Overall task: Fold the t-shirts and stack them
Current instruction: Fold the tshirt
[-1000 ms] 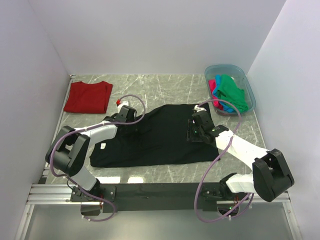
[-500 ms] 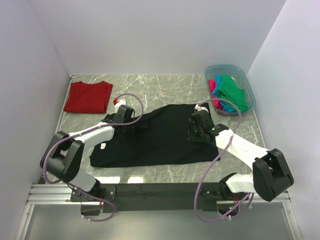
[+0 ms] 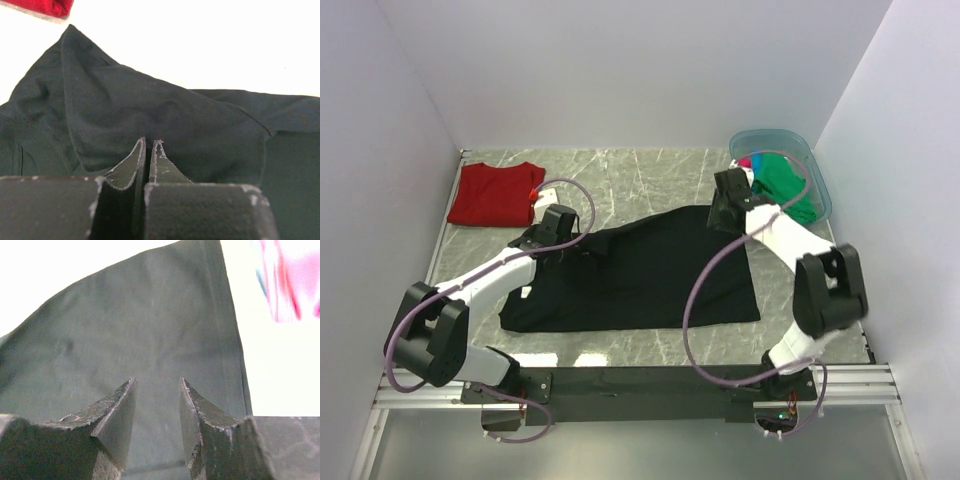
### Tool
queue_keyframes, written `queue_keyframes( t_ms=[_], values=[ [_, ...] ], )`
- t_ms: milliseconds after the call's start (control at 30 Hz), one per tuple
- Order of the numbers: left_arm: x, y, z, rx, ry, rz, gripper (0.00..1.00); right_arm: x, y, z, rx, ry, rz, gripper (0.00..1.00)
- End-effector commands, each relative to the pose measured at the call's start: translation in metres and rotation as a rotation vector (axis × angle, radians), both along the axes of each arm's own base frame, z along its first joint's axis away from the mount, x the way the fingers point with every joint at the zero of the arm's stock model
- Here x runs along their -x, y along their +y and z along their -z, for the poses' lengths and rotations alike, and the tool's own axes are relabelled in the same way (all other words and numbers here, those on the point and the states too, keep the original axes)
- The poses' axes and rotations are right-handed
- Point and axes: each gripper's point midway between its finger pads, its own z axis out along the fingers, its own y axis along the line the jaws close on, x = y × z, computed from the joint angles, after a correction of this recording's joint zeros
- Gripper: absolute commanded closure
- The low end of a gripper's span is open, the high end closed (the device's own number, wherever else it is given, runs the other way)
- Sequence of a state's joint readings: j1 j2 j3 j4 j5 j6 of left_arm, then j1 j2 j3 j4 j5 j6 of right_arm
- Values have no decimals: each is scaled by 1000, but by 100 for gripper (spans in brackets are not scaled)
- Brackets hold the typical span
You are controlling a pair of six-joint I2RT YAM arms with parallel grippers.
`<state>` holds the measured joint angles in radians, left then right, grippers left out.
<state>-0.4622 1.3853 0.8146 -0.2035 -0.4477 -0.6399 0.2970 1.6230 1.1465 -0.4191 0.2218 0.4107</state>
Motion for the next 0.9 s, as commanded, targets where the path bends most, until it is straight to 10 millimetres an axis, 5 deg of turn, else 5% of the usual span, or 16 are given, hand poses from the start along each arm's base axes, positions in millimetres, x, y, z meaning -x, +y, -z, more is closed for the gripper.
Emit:
queue_keyframes(
  t_ms=[0, 233, 433, 700, 867],
  values=[
    [-10, 3, -12, -2, -42, -23, 100, -27, -8, 1, 5, 9, 48, 54],
    [-12, 2, -3, 5, -26, -5, 88, -59, -11, 12, -31, 37, 66, 54],
    [-17, -1, -1, 14, -23, 5, 68, -59, -8, 12, -44, 31, 48, 54],
    [-19, -1, 5, 18, -14, 7, 65, -58, -14, 13, -36, 34, 52, 54],
    [-19, -8, 11, 47, 2, 28, 55, -55, -17, 17, -42, 43, 51, 54]
  ],
)
